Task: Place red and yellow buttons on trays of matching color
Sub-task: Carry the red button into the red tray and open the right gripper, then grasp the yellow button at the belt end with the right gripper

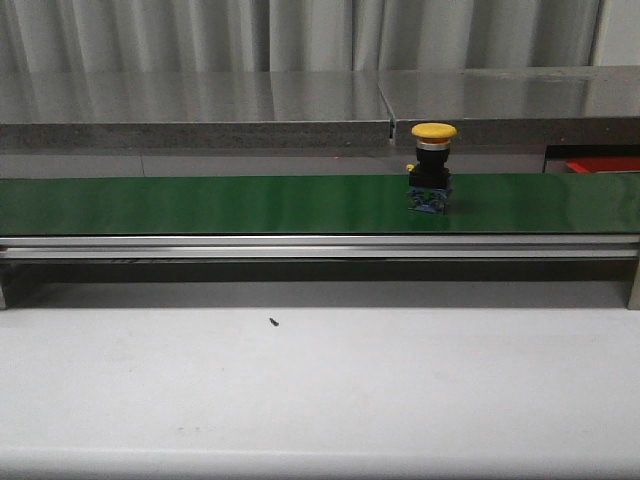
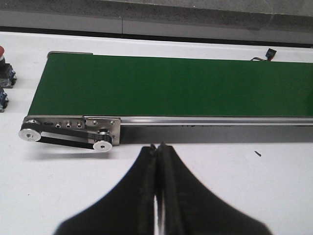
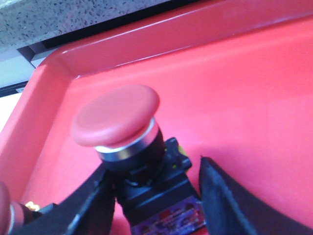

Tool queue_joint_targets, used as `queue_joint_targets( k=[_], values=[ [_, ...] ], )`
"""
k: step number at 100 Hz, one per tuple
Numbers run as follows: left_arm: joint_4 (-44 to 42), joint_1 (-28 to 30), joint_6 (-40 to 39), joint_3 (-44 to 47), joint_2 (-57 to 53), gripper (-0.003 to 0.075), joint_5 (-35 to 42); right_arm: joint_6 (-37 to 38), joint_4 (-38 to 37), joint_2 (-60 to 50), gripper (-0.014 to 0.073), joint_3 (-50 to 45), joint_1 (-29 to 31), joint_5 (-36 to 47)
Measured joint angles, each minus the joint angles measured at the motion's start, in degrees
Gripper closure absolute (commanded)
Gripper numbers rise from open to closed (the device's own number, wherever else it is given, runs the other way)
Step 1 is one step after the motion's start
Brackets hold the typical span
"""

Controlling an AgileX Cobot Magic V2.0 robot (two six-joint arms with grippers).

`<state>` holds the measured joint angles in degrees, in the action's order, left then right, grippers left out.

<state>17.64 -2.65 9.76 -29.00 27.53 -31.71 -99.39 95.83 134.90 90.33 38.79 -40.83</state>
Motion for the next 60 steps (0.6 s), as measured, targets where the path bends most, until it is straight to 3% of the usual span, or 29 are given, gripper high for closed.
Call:
queue_joint_targets(
  k=[11,60],
  values=[
    [0.0,0.0,0.0,0.0,0.0,0.0739,0.0,0.0,0.0,0.0,0.0173,-0.1,0.4,-0.5],
    [0.0,0.0,0.0,0.0,0.0,0.0739,0.0,-0.1,-0.8,0.5,0.0163,-0.6,3.7,-6.7]
  ],
)
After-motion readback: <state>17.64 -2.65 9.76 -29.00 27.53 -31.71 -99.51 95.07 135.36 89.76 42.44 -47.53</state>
